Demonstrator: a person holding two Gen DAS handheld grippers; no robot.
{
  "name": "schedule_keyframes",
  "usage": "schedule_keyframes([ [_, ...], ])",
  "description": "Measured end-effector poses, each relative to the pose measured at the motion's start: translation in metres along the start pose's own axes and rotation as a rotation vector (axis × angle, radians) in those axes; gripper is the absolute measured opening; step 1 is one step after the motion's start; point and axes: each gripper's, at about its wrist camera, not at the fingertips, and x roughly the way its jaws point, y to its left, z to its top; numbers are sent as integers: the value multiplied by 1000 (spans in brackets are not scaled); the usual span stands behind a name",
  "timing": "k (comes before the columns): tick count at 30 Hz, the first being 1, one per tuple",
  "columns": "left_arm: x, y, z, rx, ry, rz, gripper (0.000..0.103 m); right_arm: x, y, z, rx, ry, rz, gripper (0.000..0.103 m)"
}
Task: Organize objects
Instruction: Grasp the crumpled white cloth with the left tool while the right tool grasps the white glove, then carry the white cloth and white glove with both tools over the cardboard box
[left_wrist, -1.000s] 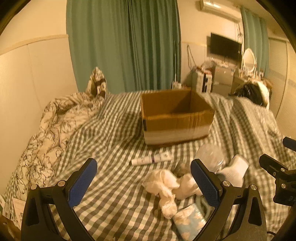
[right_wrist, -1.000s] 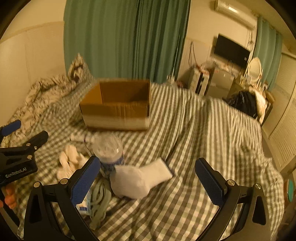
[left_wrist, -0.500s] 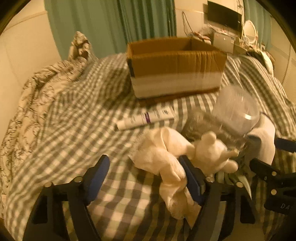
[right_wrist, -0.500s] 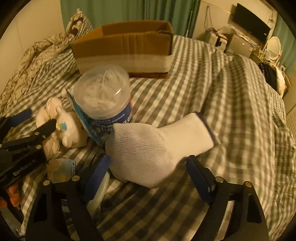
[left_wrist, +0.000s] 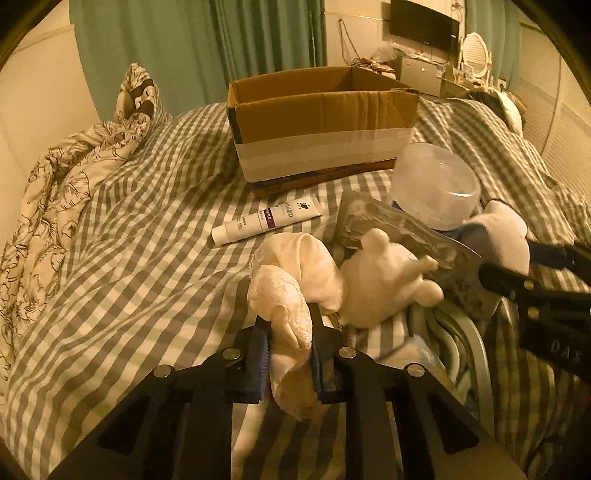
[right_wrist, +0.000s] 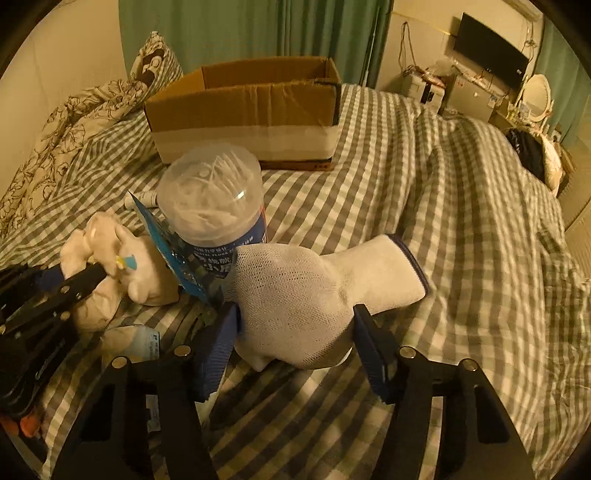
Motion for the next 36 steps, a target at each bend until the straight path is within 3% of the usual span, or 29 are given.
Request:
schedule_keyframes([
  [10,-47,17,12,-51,-98,-3,14,-62,-6,14,16,-159,-16,59],
  [20,-85,24,86,-52,-252,-37,14,-110,-11,77,-28,-304,18,59],
  [29,-79,31,177,-51,-344,-58,14,-119,-14,152,-72,-401,30,58],
  [36,-42,44,216,-65,-346,-38,14,-92,-5,202,-102,-421,64,58],
])
